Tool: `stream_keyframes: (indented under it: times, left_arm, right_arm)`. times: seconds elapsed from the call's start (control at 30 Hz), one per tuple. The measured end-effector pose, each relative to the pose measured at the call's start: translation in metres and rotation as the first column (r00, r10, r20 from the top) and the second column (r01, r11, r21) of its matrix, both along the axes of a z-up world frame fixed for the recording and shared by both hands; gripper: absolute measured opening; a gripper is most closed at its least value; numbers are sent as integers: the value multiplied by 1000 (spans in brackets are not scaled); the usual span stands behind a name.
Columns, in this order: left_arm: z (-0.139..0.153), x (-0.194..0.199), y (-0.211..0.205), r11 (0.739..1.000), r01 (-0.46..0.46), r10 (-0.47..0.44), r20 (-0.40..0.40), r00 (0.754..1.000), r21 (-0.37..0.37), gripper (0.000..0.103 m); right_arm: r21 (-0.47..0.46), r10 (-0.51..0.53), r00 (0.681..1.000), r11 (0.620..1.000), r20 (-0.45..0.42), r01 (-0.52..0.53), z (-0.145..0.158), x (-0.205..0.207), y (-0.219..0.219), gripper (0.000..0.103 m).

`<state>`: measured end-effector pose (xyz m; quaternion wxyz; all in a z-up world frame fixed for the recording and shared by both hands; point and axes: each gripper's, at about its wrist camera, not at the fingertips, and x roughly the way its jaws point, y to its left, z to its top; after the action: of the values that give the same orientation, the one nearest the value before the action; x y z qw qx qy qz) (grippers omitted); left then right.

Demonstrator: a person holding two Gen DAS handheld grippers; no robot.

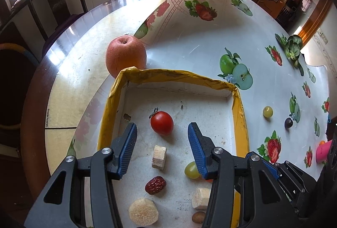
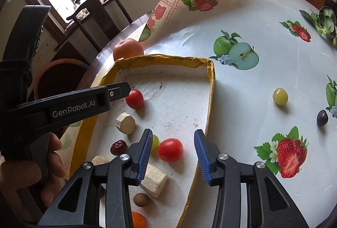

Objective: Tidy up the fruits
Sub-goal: 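Lower both cherry tomatoes into the tray and open both tools, then withdraw both tools from the tray toward the two loose grapes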

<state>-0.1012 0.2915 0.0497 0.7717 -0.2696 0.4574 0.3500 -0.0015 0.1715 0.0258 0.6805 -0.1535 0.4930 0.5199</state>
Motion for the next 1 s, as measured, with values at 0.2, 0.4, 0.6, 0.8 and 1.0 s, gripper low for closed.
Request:
stream_keyframes:
  times: [0.2,0.4,0.6,0.8,1.0]
  left_arm:
    - [14,1,-14,1000,23,-23,19,1000,13,49]
    - [21,11,-32,998,58,-59,35,998,16,49]
    - [26,23,-49,996,89,-90,46,995,10,49]
    - [30,39,-71,991,134,-135,49,990,9,49]
    - [30,57,-91,984,179,-179,49,983,5,49]
  right_arm:
    - [44,-44,999,998,-5,44,16,6,-25,43]
    - [51,-121,993,991,-4,122,22,22,-61,43]
    - [44,-198,980,979,-6,198,24,43,-96,43]
    - [45,-253,967,966,1,253,26,61,-125,43]
    - [38,-292,956,956,-5,292,24,76,-143,44]
